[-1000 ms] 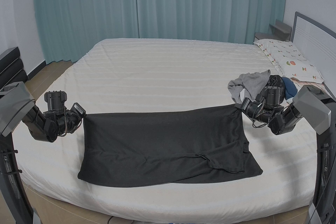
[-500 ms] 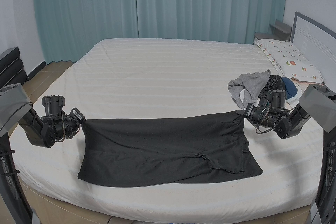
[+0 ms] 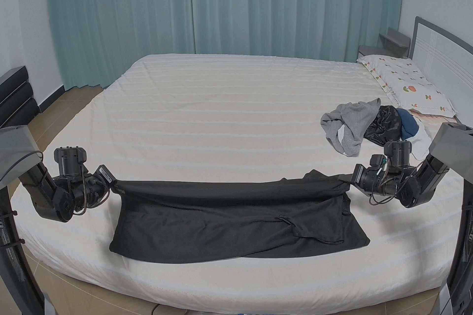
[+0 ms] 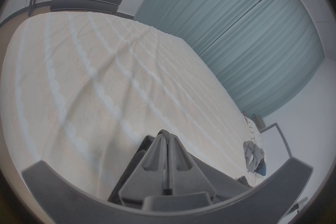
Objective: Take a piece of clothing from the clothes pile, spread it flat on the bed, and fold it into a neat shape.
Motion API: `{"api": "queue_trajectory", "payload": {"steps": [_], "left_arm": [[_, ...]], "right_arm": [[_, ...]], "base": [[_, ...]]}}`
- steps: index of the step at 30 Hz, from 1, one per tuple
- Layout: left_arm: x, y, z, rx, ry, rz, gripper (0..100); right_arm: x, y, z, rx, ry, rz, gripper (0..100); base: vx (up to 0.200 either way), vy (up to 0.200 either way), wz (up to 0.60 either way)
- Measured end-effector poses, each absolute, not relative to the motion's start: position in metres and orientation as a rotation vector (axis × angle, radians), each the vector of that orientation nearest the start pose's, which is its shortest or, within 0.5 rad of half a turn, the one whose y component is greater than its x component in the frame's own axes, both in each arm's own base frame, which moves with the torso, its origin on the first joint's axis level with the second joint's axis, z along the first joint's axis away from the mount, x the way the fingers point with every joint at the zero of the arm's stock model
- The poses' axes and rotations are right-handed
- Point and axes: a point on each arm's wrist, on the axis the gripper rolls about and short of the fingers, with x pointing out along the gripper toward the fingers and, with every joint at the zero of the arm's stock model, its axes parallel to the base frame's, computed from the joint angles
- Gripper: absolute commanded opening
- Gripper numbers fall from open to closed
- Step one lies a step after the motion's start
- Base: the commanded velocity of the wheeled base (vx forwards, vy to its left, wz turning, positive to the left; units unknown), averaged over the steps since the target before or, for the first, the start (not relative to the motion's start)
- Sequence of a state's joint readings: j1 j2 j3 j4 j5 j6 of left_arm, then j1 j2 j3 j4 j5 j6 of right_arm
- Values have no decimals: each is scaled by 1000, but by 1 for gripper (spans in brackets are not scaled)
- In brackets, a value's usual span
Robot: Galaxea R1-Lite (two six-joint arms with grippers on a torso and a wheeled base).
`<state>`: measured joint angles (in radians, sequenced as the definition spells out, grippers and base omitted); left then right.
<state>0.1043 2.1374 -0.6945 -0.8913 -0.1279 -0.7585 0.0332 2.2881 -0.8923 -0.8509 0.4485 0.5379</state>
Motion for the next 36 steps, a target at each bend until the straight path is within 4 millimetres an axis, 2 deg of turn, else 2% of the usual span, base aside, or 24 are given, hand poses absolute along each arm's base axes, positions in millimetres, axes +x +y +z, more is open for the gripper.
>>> {"api": "queue_trajectory", "payload": {"steps": [7,8,10,11,17,24,30,36], "left_arm": [[326,30,21,-740,599,187,0],[324,29,19,-736,604,186,0],[321,28,15,-730,613,186,0],[320,27,12,-728,616,183,100],[312,24,2,-713,640,179,100],[309,25,4,-720,637,183,100],[325,27,19,-807,555,187,100],[343,28,25,-904,511,197,100]], "right_arm": [[374,24,0,567,708,321,0],[372,25,-4,556,719,321,100],[370,25,-9,540,734,323,100],[369,26,-11,536,741,323,100],[367,26,-14,541,755,321,100],[376,19,9,635,695,295,100],[388,28,26,637,677,317,100],[397,48,24,628,776,328,100]], "base": [[0,0,0],[0,0,0],[0,0,0],[0,0,0],[0,0,0],[0,0,0],[0,0,0],[0,0,0]]}}
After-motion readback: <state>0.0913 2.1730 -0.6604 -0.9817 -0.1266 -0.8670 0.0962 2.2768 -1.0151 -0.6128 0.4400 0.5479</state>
